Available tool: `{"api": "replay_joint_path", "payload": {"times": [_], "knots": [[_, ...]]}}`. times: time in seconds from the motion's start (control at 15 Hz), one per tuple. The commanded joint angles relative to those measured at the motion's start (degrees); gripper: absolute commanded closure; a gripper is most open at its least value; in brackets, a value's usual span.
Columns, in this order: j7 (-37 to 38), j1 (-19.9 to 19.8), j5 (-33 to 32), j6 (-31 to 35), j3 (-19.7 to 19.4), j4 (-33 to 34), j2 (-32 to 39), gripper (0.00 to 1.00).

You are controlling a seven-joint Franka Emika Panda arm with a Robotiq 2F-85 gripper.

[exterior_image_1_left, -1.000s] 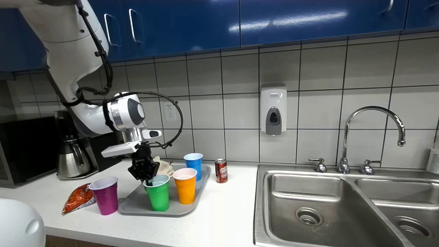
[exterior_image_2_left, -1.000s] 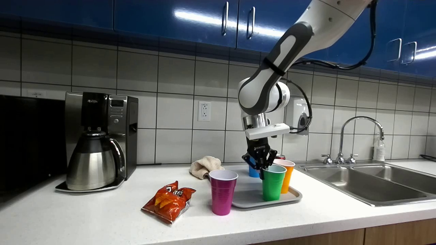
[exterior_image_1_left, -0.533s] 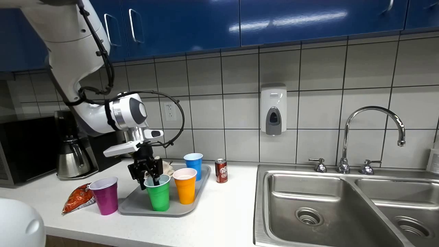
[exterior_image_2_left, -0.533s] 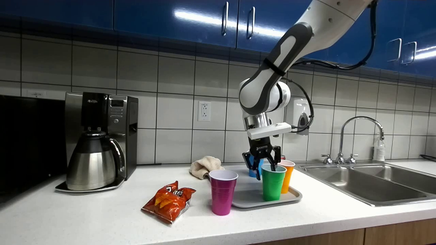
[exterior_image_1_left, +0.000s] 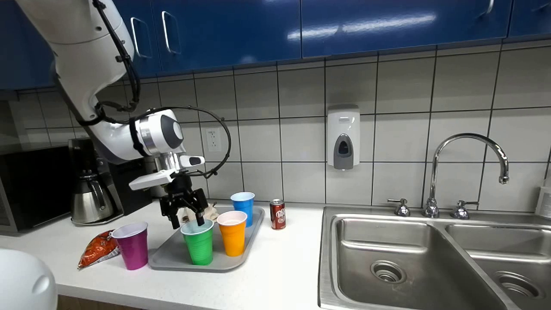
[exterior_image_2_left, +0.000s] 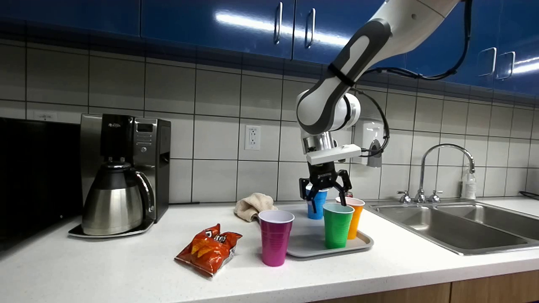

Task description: Put the green, maroon and yellow cups on the tray

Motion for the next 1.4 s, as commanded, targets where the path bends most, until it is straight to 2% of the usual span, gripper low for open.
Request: {"api": "replay_joint_path", "payload": {"times": [0.0,0.27,0.33,1.33], "knots": [[0.3,0.1,-0.6,-3.0,0.3,-0.8,-4.4,0.0],[-1.2,-0.4,0.9,-4.5,1.1,-1.7,-8.2,0.0],[-0.2,-0.6,0.1,-2.6,0.9,0.0,-4.8,0.0],[-0.2,-0.8,0.2,-3.5,1.3,-0.9,-6.6,0.0]]}}
